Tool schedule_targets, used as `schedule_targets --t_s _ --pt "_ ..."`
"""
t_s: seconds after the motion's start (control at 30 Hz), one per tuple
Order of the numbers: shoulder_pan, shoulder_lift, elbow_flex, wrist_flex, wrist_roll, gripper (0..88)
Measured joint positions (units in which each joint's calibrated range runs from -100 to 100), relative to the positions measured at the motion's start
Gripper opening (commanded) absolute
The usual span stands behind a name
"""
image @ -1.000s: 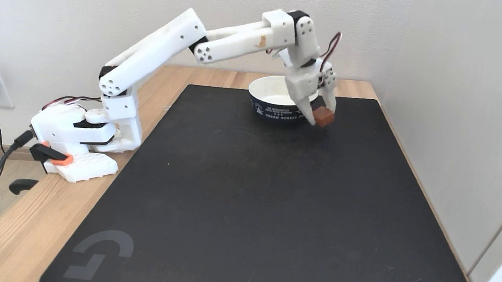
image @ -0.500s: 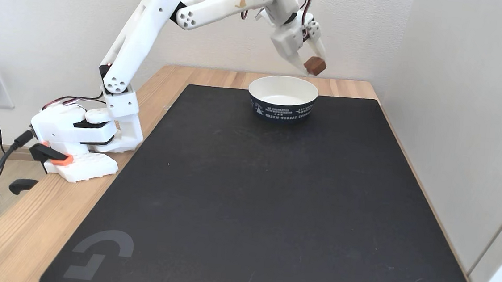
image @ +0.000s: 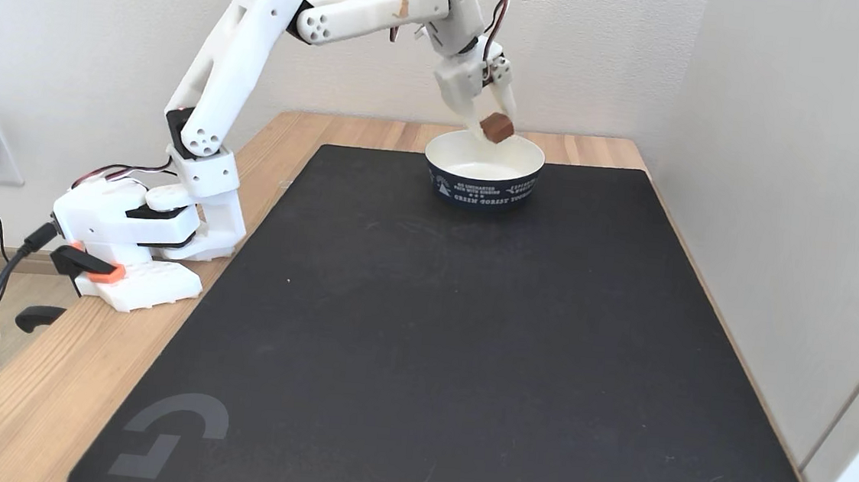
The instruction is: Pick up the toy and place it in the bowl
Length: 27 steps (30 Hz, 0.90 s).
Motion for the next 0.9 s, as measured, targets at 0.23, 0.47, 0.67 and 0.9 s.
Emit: schedule_targets --t_s 0.23,0.47,0.67,0.9 --pt "0.4 -0.1 0.0 9.1 -1.2 29.9" --pt "1.7 -0.1 0.0 13.0 -1.2 44.1" --pt "2.6 -2.1 -2.3 12.8 -1.2 14.3" --pt "15.0 -21.0 0.2 12.8 -1.2 6.8"
